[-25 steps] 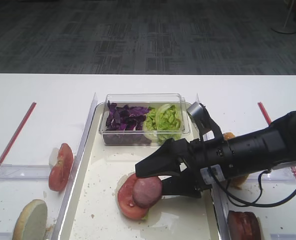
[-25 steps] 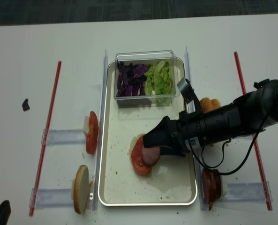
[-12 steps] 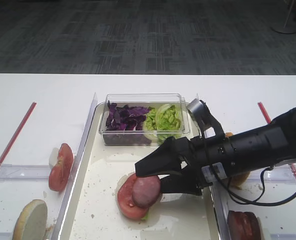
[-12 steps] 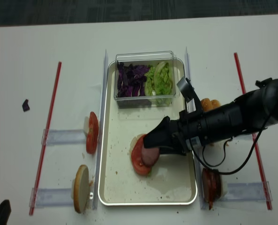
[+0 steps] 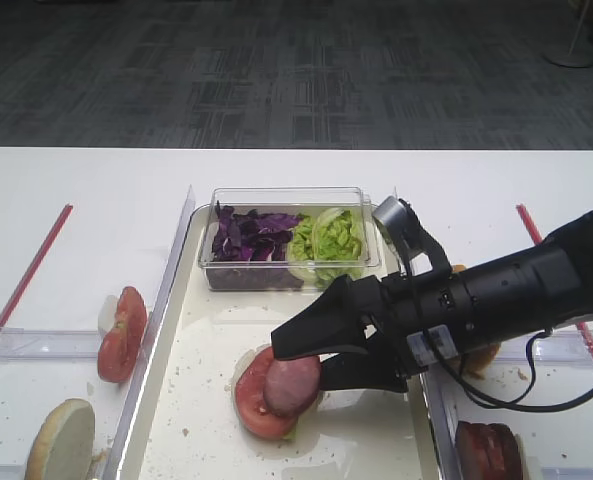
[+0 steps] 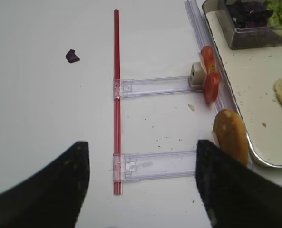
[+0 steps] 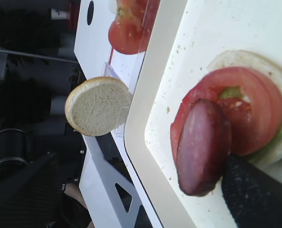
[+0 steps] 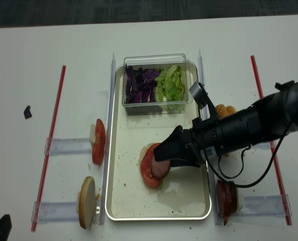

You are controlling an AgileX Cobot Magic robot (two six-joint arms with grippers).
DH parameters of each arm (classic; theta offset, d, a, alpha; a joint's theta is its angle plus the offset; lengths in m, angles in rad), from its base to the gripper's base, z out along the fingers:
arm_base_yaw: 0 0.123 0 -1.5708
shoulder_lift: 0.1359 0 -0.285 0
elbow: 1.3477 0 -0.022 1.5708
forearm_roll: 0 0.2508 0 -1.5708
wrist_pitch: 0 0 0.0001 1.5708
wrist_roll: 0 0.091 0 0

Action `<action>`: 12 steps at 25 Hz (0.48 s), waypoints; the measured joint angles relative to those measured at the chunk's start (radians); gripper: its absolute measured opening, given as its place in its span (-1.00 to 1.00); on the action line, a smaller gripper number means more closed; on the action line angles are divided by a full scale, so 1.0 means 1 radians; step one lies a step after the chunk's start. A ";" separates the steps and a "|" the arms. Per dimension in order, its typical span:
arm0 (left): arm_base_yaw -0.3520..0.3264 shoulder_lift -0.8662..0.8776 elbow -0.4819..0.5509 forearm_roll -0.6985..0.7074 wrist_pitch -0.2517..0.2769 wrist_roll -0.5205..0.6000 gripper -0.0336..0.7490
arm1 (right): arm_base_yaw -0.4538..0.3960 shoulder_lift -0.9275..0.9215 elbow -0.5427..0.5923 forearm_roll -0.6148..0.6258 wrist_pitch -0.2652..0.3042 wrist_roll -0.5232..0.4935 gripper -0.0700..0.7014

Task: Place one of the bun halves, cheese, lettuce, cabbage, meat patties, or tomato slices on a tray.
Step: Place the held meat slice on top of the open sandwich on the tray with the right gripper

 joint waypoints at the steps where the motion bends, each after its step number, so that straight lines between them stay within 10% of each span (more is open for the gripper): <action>1: 0.000 0.000 0.000 0.000 0.000 0.000 0.21 | 0.000 0.000 -0.005 -0.009 0.000 0.006 0.97; 12: 0.000 0.000 0.000 0.000 0.000 0.000 0.21 | 0.000 0.000 -0.113 -0.183 -0.041 0.177 0.97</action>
